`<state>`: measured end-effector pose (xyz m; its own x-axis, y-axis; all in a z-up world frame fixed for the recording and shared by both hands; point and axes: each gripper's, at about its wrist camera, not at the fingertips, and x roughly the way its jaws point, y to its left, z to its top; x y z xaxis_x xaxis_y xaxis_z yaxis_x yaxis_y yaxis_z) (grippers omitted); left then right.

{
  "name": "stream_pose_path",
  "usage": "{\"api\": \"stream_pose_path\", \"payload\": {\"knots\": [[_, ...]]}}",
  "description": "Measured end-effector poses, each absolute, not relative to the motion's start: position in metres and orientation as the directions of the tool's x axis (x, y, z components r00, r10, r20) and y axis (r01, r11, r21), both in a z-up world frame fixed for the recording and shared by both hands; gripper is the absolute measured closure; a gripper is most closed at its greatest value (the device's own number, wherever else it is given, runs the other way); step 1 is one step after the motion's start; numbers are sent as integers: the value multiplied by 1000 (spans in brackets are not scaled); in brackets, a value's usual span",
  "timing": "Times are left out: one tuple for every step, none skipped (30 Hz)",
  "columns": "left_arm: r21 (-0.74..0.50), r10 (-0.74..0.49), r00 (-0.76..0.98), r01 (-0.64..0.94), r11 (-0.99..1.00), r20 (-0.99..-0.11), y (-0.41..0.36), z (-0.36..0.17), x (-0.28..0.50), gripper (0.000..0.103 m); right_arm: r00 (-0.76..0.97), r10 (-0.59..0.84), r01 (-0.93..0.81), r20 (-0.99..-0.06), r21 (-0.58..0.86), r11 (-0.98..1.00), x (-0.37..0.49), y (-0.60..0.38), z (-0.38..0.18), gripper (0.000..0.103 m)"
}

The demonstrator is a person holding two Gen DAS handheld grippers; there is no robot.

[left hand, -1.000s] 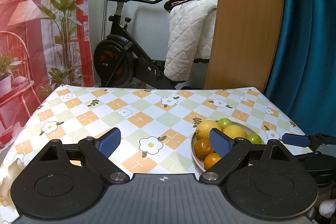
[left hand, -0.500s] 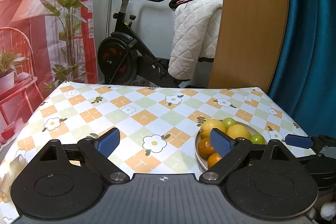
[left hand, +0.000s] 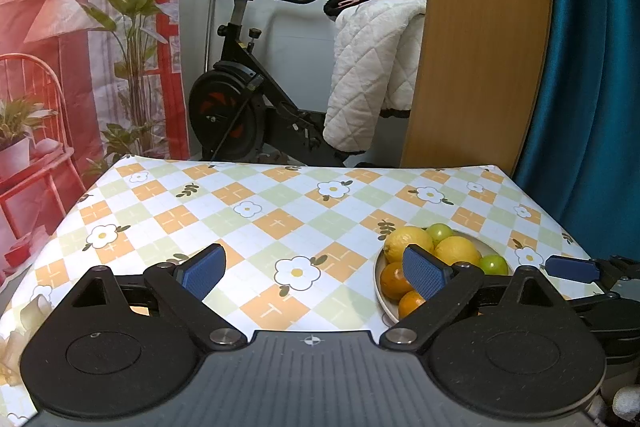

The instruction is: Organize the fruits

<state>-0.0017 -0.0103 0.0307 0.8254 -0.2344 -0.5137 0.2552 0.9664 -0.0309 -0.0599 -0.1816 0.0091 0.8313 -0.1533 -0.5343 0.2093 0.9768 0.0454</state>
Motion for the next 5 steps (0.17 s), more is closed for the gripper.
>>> {"api": "stream_pose_path", "payload": {"knots": [[-31, -235, 825, 256, 966, -514, -10, 30, -2, 6, 831, -153, 209, -534, 46, 977, -60, -182, 9, 1], [-31, -234, 825, 255, 967, -514, -10, 30, -2, 6, 831, -153, 209, -534, 46, 977, -60, -182, 9, 1], [-30, -233, 825, 254, 967, -515, -10, 30, -2, 6, 831, -153, 209, -534, 45, 977, -60, -181, 9, 1], [-31, -232, 825, 253, 967, -515, -10, 30, -2, 6, 831, -153, 209, -534, 45, 977, -60, -182, 9, 1], [-31, -231, 825, 252, 967, -516, -11, 30, -1, 6, 831, -153, 209, -534, 45, 977, -60, -182, 9, 1]]}}
